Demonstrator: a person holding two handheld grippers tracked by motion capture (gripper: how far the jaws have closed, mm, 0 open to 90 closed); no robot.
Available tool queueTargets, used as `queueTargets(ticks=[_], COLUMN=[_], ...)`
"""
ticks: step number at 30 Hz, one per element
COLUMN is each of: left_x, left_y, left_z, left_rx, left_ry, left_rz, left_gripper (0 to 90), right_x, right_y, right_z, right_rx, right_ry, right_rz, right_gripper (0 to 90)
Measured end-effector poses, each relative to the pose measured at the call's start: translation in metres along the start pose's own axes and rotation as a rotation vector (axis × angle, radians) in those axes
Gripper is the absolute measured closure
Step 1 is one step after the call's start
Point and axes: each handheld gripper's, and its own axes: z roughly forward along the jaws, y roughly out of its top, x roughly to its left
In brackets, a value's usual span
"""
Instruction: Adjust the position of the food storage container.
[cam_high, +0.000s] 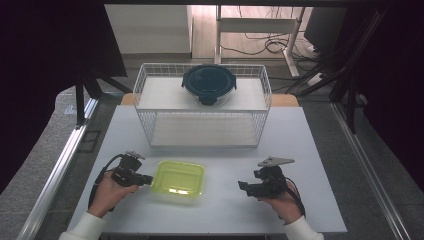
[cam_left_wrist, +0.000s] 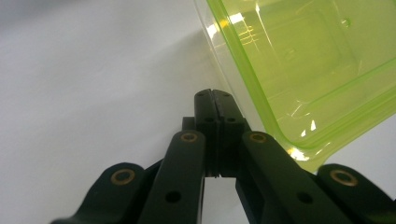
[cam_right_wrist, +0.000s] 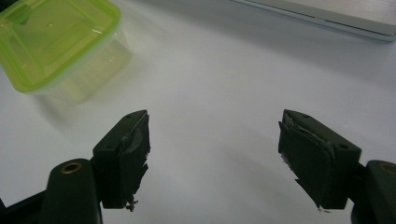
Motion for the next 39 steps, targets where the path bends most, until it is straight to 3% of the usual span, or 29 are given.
queueTargets(ticks=[9, 18, 26, 39], left_x=[-0.021, -0.034, -0.05, -0.066], left_y=[0.019, 0.03, 0.036, 0.038], left_z=[0.017, 0.027, 0.036, 0.043], left_rx=[0.003, 0.005, 0.021, 0.024], left_ry=[-0.025, -0.045, -0.065, -0.099], left_rz=[0.045, 0.065, 0.105, 0.132], left_gripper=[90.0, 90.0, 90.0, 90.0], right_x=[-0.001, -0.002, -0.002, -0.006], right_y=[0.0, -0.001, -0.001, 0.001], right_z=[-0.001, -0.001, -0.002, -0.007], right_rx=[0.001, 0.0, -0.004, -0.024], right_ry=[0.001, 0.001, 0.0, -0.009], right_rz=[0.003, 0.005, 0.005, 0.018], right_gripper=[24.7, 24.7, 24.7, 24.8])
